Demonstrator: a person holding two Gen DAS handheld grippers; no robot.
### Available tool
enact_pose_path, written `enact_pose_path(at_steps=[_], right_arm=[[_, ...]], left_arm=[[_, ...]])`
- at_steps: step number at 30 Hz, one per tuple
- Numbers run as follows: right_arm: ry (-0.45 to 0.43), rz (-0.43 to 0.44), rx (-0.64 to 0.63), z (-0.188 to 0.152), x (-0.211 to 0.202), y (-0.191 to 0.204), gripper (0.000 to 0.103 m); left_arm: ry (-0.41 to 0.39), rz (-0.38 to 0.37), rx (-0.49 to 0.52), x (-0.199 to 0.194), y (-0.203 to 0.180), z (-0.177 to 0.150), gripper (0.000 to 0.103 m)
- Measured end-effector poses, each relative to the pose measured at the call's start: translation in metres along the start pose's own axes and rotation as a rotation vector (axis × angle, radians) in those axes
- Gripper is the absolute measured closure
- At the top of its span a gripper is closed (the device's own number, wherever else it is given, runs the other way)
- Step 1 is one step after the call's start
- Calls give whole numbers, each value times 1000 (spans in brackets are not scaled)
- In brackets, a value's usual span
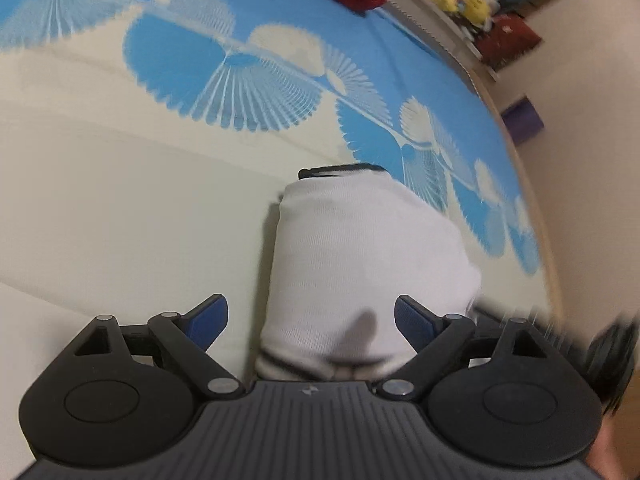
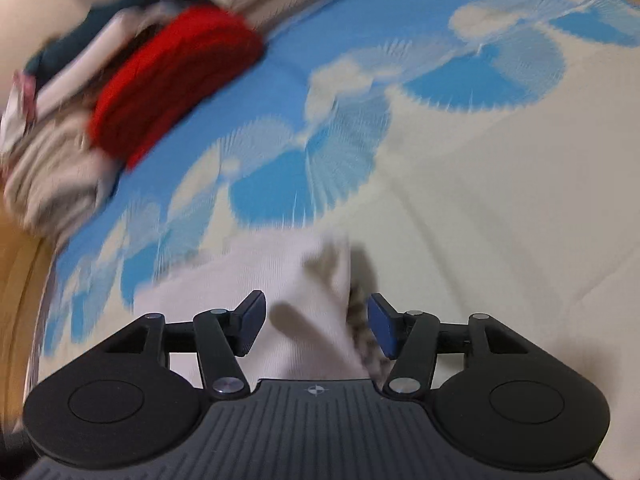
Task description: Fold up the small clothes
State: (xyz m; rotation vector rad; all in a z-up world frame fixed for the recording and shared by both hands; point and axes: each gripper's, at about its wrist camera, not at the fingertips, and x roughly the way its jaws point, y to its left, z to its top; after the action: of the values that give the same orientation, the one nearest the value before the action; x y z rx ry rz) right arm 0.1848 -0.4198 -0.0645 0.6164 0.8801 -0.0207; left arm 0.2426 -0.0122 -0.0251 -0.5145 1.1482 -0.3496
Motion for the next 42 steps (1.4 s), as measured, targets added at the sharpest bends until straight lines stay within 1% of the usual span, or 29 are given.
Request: enact_pose_path(at_steps=[3, 5, 7, 8, 10, 11, 12, 13, 14, 15, 17, 20, 21, 23, 25, 26, 27, 28, 29, 30, 32, 34, 35, 36, 37, 38, 39, 40, 42], right_arm=[[89, -20, 0, -12, 9, -7, 46], [120, -42, -29, -20, 14, -8, 53], [130, -40, -53, -24, 17, -7, 82], [131, -41, -63, -25, 18, -6, 85], [125, -70, -98, -27, 19, 2, 90], [122, -78, -101, -27, 19, 3, 91], [118, -85, -94, -26, 19, 4, 91], [114, -91, -82, -26, 20, 5, 91], [109, -99, -72, -25, 19, 5, 92], [98, -104, -62, -23, 19, 5, 92], [64, -106, -43, -19, 17, 8, 93], [6, -93, -16, -10, 18, 16, 95], [-17, -81, -12, -7, 20, 22, 100], [-59, -58, -26, 0, 25, 36, 100], [-103, -29, -38, 7, 31, 56, 100], [-122, -14, -41, 9, 35, 65, 100], [-138, 1, -45, 12, 40, 74, 100], [-146, 9, -50, 15, 45, 81, 100], [-149, 8, -60, 17, 51, 89, 100], [-145, 10, -68, 19, 56, 95, 100], [-130, -1, -84, 22, 67, 104, 100], [-133, -45, -121, 24, 76, 112, 100], [-131, -69, -121, 24, 80, 112, 100], [-120, -83, -99, 25, 82, 110, 100], [-106, -89, -67, 27, 85, 105, 100], [-98, -94, -43, 27, 86, 102, 99], [-96, -101, -27, 28, 87, 100, 99], [-103, -115, -22, 28, 86, 100, 98], [-130, -145, -21, 27, 80, 100, 93]], left_arm=[[49, -4, -98, 32, 15, 16, 9], [88, -47, -155, 54, 23, 21, 9], [115, -92, -185, 74, 26, 25, 8], [111, -110, -188, 80, 27, 25, 7], [96, -149, -177, 89, 22, 28, 7], [90, -163, -172, 92, 20, 30, 13], [77, -153, -158, 95, 16, 32, 23], [59, -140, -137, 96, 13, 33, 31], [44, -137, -116, 94, 8, 35, 48], [28, -138, -93, 91, 2, 38, 54], [-28, -148, -18, 75, -14, 48, 57], [-155, -129, 124, 43, -39, 65, 57], [-198, -118, 161, 33, -44, 72, 57], [-258, -109, 202, 18, -47, 85, 56], [-323, -74, 233, 4, -42, 97, 51], [-359, -44, 239, -3, -37, 101, 43], [-403, 7, 240, -10, -32, 106, 34], [-450, 71, 248, -16, -27, 107, 32], [-461, 110, 260, -21, -24, 108, 31], [-429, 122, 268, -22, -20, 107, 31], [-349, 86, 295, -23, -17, 101, 31], [-267, 64, 347, -17, -16, 88, 31], [-220, 83, 378, -8, -17, 83, 31], [-157, 133, 414, 7, -15, 77, 32], [-72, 219, 454, 26, -11, 70, 32], [-4, 303, 478, 41, -2, 61, 29], [23, 339, 471, 45, 7, 56, 28], [18, 336, 434, 43, 12, 58, 28], [-18, 272, 345, 27, 17, 65, 29]])
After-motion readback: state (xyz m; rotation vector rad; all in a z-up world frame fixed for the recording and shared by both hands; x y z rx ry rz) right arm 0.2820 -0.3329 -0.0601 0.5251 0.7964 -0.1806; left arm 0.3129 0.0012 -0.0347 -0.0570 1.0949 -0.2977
